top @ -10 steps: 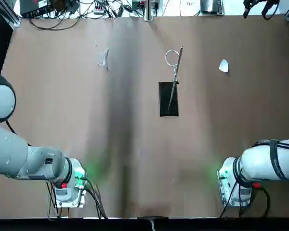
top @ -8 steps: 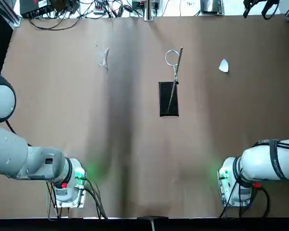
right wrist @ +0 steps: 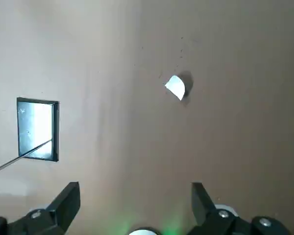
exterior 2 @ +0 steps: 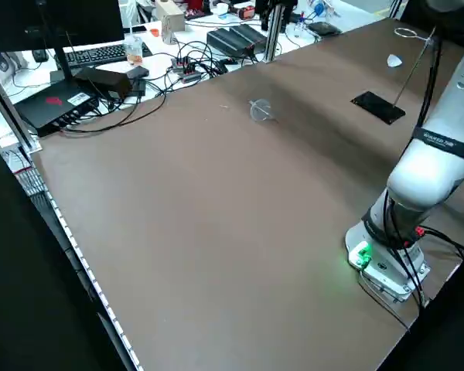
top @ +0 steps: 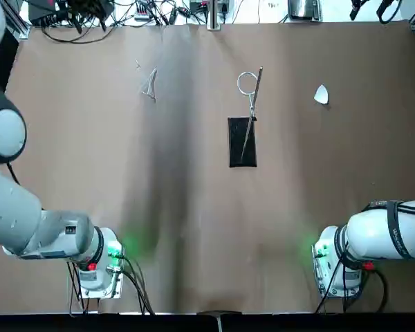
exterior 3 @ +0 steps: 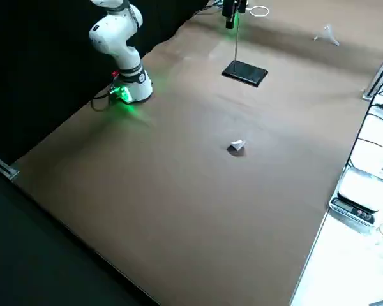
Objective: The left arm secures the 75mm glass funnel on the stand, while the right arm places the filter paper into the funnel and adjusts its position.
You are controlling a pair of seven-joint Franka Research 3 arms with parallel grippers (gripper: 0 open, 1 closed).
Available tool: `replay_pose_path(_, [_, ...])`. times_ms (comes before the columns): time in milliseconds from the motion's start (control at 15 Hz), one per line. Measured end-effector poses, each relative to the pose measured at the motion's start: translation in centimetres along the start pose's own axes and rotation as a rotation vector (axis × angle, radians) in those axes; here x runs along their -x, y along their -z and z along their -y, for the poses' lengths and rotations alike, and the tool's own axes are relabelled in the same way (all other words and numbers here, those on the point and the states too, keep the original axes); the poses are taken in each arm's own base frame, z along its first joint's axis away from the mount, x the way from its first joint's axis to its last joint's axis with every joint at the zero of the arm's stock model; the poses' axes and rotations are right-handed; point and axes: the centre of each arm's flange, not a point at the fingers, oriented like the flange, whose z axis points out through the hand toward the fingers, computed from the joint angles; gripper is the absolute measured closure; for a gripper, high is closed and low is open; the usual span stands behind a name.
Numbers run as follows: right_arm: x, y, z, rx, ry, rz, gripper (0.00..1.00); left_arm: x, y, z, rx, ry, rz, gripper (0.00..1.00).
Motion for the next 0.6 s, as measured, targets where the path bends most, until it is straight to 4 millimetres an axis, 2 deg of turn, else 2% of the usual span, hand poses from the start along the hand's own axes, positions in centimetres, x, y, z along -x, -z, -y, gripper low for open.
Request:
replay_pose_path(133, [-0.1,0.1,-0.2,0.000,-0.003,-0.011,0.00,-2.3,-4.3,1.1,0.013,0.047,0.066,0.00])
replay_pose_path(333, [-0.2,0.2,-0.1,0.001,-0.002,-0.023,0.00,-5.9,-10.0,1.3,0.051,0.144,0.074,0.00])
replay_pose_path(600, [-0.8,-0.3,0.1,0.002,0.003,-0.029,0.00,-9.5,-15.5,1.3,0.141,0.312,0.022,0.00])
